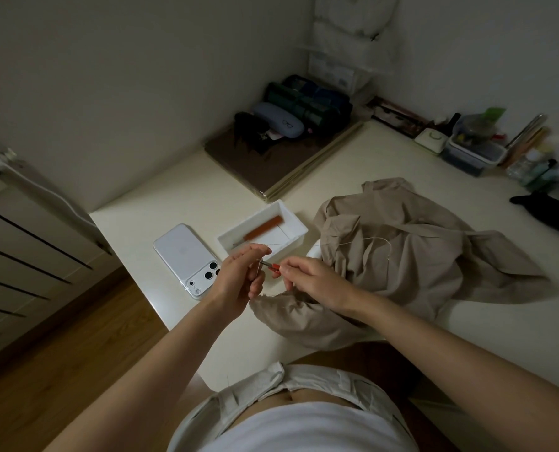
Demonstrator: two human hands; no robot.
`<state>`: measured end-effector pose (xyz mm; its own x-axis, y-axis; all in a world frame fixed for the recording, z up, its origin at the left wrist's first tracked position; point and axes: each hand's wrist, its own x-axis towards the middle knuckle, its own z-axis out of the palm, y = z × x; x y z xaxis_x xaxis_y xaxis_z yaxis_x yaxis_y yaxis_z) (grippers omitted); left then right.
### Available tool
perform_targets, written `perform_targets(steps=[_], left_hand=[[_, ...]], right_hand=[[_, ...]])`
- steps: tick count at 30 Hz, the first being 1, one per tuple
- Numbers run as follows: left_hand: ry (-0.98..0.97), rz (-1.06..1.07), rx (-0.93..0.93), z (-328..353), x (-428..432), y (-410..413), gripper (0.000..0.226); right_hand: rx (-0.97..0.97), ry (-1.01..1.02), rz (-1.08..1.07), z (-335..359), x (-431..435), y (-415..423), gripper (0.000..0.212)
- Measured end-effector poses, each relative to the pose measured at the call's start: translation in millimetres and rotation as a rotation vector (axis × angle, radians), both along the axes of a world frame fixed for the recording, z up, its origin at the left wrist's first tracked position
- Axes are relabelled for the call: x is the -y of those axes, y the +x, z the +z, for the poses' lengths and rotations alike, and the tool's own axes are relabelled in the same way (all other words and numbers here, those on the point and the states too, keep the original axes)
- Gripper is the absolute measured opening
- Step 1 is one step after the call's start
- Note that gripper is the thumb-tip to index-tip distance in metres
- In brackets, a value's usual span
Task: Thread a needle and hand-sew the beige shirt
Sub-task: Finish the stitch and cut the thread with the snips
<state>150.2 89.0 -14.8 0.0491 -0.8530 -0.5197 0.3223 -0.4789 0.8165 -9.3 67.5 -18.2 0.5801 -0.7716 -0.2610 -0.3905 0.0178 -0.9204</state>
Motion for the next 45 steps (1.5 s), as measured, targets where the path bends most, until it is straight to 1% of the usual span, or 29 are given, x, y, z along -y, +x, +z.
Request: perform_targets(steps=[8, 12, 15, 22, 26, 34, 35, 36, 37, 39, 40, 41, 42, 44, 45], left_hand=[[0.047, -0.145, -0.037, -1, -1, 3, 0.015], [0.036, -0.204, -0.007, -6, 0, 6, 0.019], [0.008, -0.246, -0.010, -9, -2, 7, 0.023], [-0.066, -0.293, -0.034, -13, -5, 8, 0.026], [-0.076, -0.284, -0.019, -16, -4, 6, 0.026], [-0.094, -0.291, 0.016, -23, -7, 2, 0.024], [-0.083, -0.281, 0.044, -24, -7, 2, 0.025], [-0.080, -0.283, 0.114, -25, -6, 2, 0.027], [-0.099, -0.306, 0.247, -28, -7, 3, 0.027], [-0.212, -0.424, 0.629, -35, -10, 7, 0.027], [-0.278, -0.505, 0.792, -38, -12, 9, 0.027], [-0.332, -0.575, 0.905, -41, -14, 12, 0.026], [-0.378, -0.629, 0.972, -45, -16, 14, 0.025], [-0.441, -0.717, 1.046, -48, -16, 20, 0.017], [-0.461, -0.749, 1.075, -49, -16, 22, 0.016]], right_hand=[[0.013, 0.021, 0.030, 2, -4, -4, 0.027], [0.004, 0.016, 0.057, 2, -6, -3, 0.019], [-0.010, 0.002, 0.054, 0, -6, -3, 0.024], [-0.012, -0.033, 0.036, -2, -7, -4, 0.019], [-0.053, -0.046, 0.036, -4, -7, -4, 0.020], [-0.109, -0.143, 0.034, -6, -8, -4, 0.018], [-0.117, -0.152, 0.033, -6, -8, -4, 0.018], [-0.130, -0.162, 0.034, -5, -7, -5, 0.019], [-0.153, -0.170, 0.034, -7, -7, -6, 0.020], [-0.212, -0.151, 0.044, -9, -7, -11, 0.025], [-0.232, -0.125, 0.045, -12, -9, -15, 0.027], [-0.252, -0.092, 0.047, -14, -11, -20, 0.031], [-0.280, -0.067, 0.059, -17, -14, -25, 0.040], [-0.385, -0.072, 0.132, -24, -16, -36, 0.062], [-0.449, -0.098, 0.180, -28, -18, -41, 0.067]])
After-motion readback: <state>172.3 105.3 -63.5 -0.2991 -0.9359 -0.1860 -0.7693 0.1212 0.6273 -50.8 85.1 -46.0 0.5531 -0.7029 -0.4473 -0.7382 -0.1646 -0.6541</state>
